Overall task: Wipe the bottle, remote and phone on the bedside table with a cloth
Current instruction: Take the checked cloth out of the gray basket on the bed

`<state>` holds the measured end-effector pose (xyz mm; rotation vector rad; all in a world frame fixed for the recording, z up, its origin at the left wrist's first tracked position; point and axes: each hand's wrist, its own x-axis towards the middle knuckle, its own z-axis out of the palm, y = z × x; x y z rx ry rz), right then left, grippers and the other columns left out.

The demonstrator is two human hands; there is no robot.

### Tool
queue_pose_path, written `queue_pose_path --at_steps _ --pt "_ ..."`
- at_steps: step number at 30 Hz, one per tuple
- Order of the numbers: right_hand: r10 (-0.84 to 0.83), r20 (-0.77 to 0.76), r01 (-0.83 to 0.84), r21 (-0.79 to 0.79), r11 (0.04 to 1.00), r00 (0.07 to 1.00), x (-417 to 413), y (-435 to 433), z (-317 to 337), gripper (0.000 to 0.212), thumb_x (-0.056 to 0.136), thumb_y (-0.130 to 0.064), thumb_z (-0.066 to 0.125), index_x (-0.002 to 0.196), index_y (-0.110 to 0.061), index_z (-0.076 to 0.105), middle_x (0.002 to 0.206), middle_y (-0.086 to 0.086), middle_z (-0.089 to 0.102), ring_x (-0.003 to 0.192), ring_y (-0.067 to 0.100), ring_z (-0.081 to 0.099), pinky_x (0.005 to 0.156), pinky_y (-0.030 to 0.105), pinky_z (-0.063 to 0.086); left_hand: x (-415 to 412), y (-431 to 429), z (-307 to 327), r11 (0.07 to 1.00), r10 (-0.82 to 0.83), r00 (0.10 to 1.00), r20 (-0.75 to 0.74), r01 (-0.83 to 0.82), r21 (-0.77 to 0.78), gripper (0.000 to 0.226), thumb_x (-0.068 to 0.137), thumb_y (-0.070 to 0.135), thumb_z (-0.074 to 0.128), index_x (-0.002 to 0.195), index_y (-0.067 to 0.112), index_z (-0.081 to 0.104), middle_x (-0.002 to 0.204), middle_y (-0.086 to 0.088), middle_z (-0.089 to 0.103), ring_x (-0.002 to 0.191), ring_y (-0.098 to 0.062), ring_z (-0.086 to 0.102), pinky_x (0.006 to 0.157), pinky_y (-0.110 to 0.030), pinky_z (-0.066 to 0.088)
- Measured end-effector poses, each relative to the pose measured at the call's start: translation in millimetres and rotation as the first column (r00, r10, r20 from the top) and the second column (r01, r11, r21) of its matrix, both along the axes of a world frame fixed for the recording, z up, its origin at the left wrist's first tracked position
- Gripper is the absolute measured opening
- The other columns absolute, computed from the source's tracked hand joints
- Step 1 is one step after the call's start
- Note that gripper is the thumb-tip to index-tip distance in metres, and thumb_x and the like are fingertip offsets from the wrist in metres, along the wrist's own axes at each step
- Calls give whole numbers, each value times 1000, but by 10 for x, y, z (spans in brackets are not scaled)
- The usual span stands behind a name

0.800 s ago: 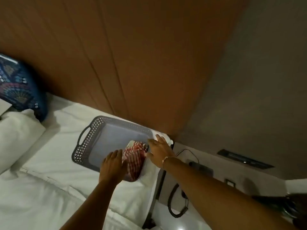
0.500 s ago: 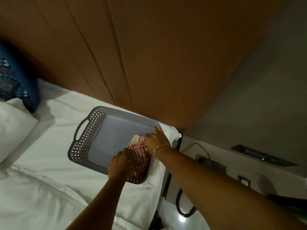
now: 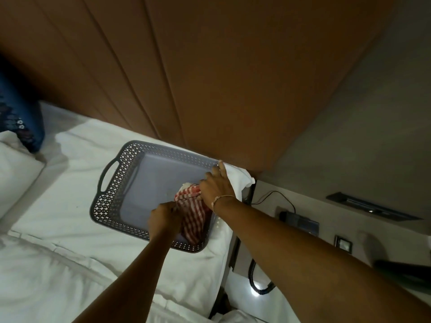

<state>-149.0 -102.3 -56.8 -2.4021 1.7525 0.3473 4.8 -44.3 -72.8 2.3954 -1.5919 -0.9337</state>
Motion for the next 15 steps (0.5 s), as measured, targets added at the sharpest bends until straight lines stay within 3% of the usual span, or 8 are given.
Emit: queue_pose_path --at_steps 3,5,7,8,11,13,15 --pt "-25 60 28 -54 998 998 -59 6 205 31 94 -31 50 120 -17 62 129 11 59 130 35 40 116 55 7 10 -23 258 997 -16 998 -64 11 -78 30 93 30 60 71 11 67 64 -10 66 63 -30 57 59 -32 41" --pt "-120 190 125 -12 992 974 -110 23 364 43 89 -43 56 124 -18 57 131 9 58 128 31 43 115 51 16 -19 -29 456 991 -47 994 -104 34 -126 34 93 31 61 66 10 63 61 -11 66 62 -33 61 58 -34 45" --pt "-289 390 268 108 957 874 -218 78 547 46 85 -46 61 122 -19 57 126 7 62 121 30 51 108 46 32 -81 -18 659 985 -76 987 -141 52 -165 39 93 31 62 63 7 59 59 -14 65 60 -33 61 56 -33 45" --pt "-397 503 334 215 918 768 -281 114 621 45 83 -44 64 119 -19 58 121 7 66 115 30 56 102 43 40 -120 -6 741 982 -91 983 -158 62 -177 39 93 29 62 62 5 58 59 -15 64 58 -32 60 54 -32 45" --pt "-655 690 376 544 750 308 -551 290 841 45 78 -31 73 119 -16 62 115 7 69 107 26 62 95 38 49 -318 68 991 968 -186 966 -183 147 -205 39 94 23 60 58 9 55 58 -14 63 57 -30 59 56 -34 47" --pt "-702 711 346 649 677 40 -807 497 960 36 77 -20 76 111 -16 65 113 7 69 106 25 63 95 36 50 -545 159 1139 952 -254 946 -204 207 -225 42 95 19 59 54 18 51 53 -3 58 52 -20 54 53 -29 43" --pt "-694 703 323 700 637 -153 -1080 745 1035 25 77 -18 77 100 -21 68 107 4 71 102 23 66 91 35 53 -820 281 1235 940 -302 921 -244 245 -238 42 97 17 58 56 22 51 54 2 53 53 -13 51 53 -25 41"
